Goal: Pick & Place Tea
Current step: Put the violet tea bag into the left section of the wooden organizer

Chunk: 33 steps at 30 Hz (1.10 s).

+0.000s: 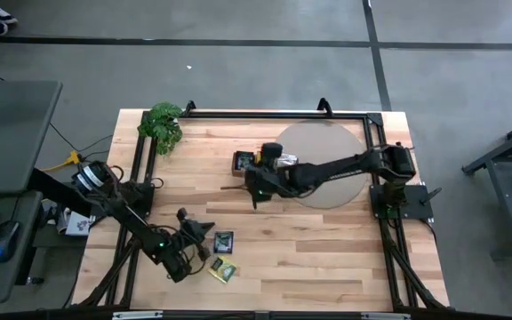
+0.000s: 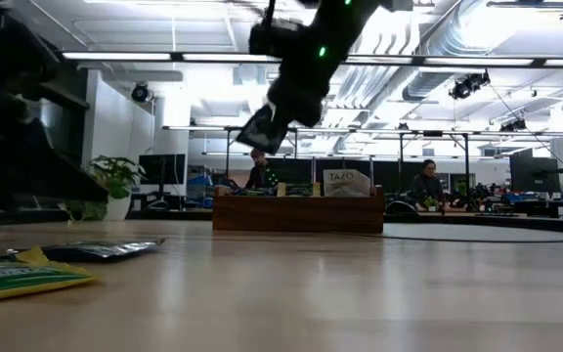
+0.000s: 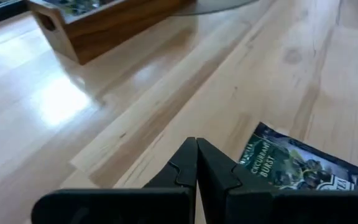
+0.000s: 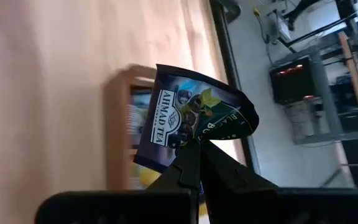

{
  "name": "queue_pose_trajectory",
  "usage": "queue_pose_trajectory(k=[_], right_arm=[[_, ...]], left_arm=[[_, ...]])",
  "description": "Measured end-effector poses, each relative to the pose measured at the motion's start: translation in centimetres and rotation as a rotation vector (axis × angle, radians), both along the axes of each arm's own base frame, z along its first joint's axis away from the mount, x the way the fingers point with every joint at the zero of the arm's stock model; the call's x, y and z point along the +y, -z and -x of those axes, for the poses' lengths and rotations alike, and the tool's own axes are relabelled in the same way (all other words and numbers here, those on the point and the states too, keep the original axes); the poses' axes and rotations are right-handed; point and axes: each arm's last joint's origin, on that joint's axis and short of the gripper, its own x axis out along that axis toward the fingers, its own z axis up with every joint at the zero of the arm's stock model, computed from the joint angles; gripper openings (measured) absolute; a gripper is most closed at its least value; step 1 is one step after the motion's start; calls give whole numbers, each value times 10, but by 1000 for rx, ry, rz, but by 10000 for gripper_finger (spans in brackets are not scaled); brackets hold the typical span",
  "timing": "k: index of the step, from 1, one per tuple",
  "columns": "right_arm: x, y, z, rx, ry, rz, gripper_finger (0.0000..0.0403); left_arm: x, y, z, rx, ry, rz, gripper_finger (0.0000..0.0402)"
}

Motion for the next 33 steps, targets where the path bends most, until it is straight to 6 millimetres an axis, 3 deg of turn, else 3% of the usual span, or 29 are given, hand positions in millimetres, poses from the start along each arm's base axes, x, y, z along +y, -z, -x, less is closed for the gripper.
queue_pose_trajectory(k=[9,22,33], right_arm=[[-33,34,-16,148,-49,79,0],[-41,42,-26,140,-131,64,0],[-47,70,-30,228,-159,46,0]], left_arm=[[8,10,14,-55,-47,54,1],[8,10,14,-58,-49,56,1],[8,10,14,-49,-47,63,1]])
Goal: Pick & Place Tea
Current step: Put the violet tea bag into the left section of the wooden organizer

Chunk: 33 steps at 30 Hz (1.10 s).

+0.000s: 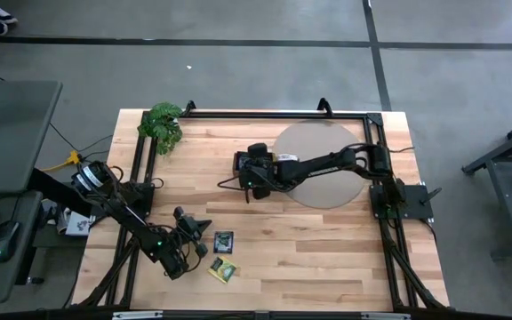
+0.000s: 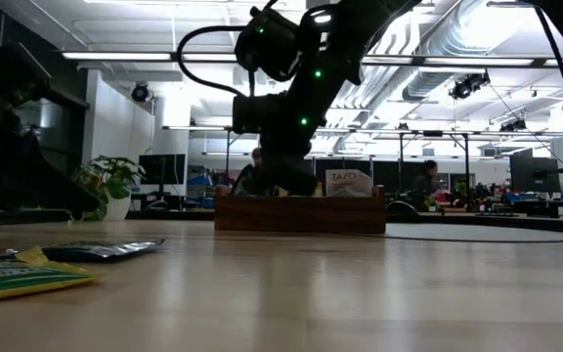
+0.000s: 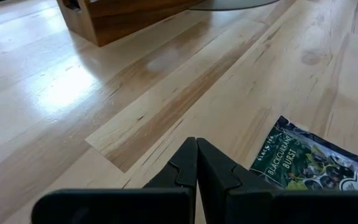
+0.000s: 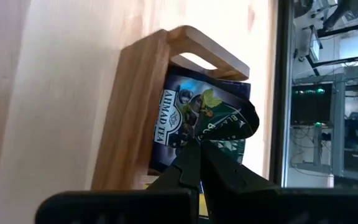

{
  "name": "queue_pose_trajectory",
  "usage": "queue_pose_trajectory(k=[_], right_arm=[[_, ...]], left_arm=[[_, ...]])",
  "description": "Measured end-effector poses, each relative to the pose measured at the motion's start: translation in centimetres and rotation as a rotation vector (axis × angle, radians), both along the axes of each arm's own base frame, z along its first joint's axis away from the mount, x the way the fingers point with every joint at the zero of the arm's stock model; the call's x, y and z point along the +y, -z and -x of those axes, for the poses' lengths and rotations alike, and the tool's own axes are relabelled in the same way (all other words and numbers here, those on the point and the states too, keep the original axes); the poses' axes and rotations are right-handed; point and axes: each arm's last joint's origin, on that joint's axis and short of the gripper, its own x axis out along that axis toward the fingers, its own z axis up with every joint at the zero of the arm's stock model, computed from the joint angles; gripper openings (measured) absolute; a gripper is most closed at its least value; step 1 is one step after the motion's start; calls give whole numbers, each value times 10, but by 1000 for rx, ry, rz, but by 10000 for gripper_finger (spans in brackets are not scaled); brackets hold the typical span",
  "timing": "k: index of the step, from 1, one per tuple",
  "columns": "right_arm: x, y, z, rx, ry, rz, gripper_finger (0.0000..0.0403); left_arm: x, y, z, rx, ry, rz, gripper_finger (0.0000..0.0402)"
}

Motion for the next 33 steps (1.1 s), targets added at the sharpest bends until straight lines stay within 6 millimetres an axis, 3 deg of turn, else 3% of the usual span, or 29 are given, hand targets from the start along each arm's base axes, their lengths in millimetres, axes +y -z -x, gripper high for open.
queue_pose_trajectory(k=[13,25,33], right_arm=[[0,-1,-1,1,-22,9,6],[0,-1,-1,-34,29,-1,121],[0,-10,-6,-72,48,16,150]], left_arm=[[0,0,0,2,1,1,1],[0,1,0,19,6,15,1],[-1,1,0,16,7,22,1]])
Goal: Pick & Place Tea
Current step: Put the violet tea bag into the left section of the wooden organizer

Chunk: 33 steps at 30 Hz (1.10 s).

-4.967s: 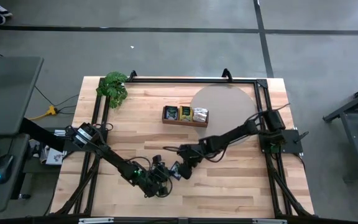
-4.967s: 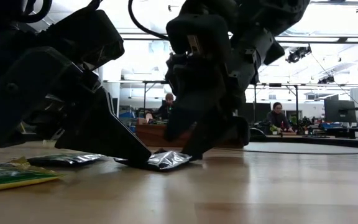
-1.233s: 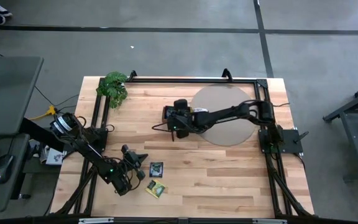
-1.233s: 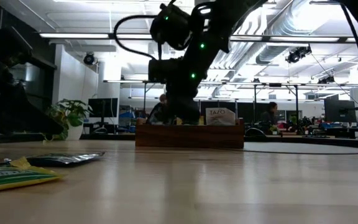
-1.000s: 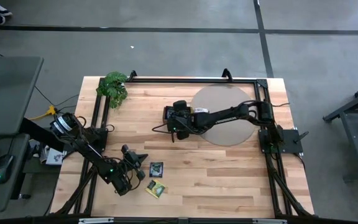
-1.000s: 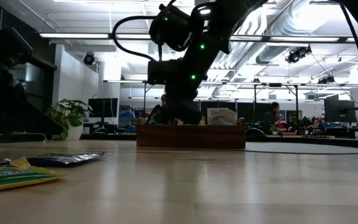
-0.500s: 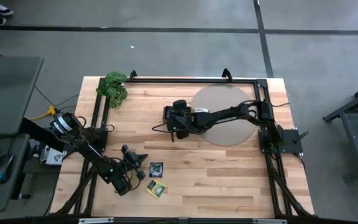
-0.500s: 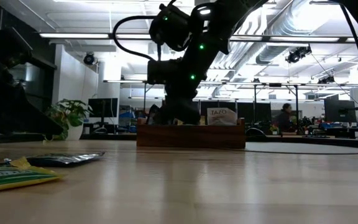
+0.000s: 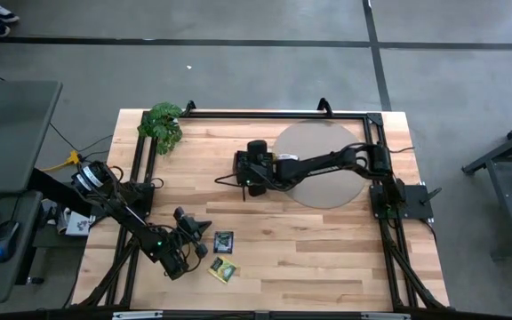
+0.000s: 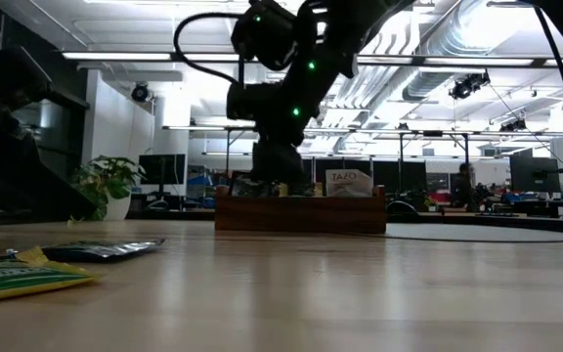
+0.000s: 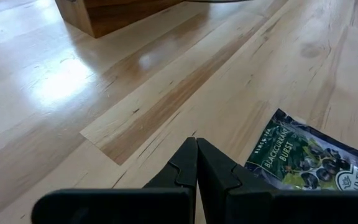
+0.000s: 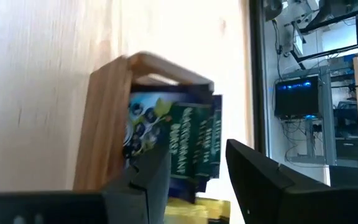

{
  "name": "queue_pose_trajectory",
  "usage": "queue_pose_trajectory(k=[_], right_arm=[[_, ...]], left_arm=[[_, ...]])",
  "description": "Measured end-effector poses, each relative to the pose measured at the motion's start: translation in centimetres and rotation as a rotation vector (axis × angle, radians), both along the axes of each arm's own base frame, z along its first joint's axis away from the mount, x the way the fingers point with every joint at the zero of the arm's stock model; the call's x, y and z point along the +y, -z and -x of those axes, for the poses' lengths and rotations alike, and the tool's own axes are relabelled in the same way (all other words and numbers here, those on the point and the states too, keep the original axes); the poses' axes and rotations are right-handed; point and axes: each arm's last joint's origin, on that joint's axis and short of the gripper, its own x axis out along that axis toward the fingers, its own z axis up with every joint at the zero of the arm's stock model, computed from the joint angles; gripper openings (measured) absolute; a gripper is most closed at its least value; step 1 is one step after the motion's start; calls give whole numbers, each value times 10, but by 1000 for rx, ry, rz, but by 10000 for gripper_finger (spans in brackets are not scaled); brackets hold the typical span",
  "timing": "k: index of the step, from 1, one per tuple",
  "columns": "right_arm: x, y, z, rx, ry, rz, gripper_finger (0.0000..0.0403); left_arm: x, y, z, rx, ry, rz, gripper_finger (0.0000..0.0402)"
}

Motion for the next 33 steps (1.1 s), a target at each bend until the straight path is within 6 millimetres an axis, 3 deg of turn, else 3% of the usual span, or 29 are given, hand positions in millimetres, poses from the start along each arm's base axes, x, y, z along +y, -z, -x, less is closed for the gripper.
queue_pose_trajectory(k=[11,17,23,33], right_arm=[[5,-36,-11,-19,27,31,152],[37,-56,-17,-106,-44,-193,150],[77,-55,-15,-146,-102,-442,150],[125,-55,-7,-153,-147,-472,151]], left_arm=[[0,0,0,-3,2,4,1],[-2,0,-1,14,18,22,1],[-16,-4,-11,39,168,55,1],[-18,-8,-30,101,329,145,1]])
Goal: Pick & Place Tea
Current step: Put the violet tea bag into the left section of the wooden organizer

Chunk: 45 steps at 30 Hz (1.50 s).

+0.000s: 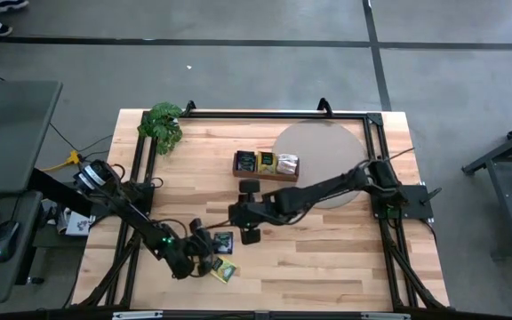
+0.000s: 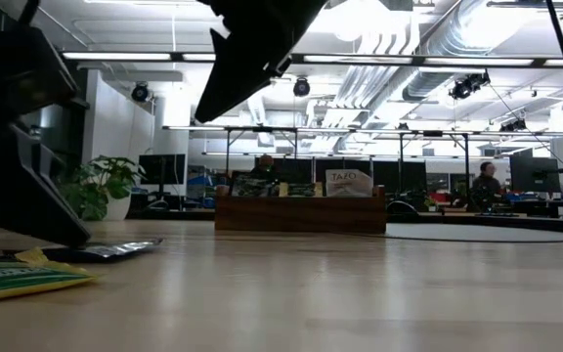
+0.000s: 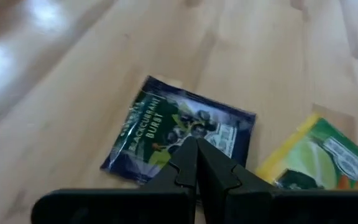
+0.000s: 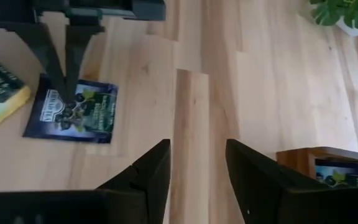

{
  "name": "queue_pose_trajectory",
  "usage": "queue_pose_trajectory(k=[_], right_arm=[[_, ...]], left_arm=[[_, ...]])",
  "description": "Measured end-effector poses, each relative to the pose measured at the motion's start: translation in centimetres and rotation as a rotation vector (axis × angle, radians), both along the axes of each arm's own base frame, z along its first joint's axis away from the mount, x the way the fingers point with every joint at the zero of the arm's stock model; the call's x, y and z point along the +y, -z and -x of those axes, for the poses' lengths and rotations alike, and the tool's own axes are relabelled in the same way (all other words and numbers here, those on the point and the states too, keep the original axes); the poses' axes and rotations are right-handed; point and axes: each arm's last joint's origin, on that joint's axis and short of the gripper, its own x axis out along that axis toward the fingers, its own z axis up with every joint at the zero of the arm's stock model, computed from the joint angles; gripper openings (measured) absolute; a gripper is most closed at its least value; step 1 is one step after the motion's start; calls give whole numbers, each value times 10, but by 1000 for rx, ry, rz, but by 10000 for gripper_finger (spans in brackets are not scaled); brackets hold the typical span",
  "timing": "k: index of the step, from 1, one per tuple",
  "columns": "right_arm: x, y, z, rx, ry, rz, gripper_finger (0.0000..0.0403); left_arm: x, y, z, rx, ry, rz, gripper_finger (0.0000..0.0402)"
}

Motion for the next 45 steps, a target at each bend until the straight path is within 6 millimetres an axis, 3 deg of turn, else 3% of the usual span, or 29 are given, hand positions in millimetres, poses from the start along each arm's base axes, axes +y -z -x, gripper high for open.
queue_pose_trajectory(k=[6,20,31,45], right_arm=[[10,1,3,4,6,10,150],[8,2,4,13,29,4,150],[7,2,4,13,31,6,150],[12,3,4,26,56,-253,152]], left_arm=[[1,-1,-7,17,49,39,1],[-2,-8,-9,-29,97,7,1],[-5,-7,-9,16,157,78,1],[-2,8,-7,73,71,82,1]])
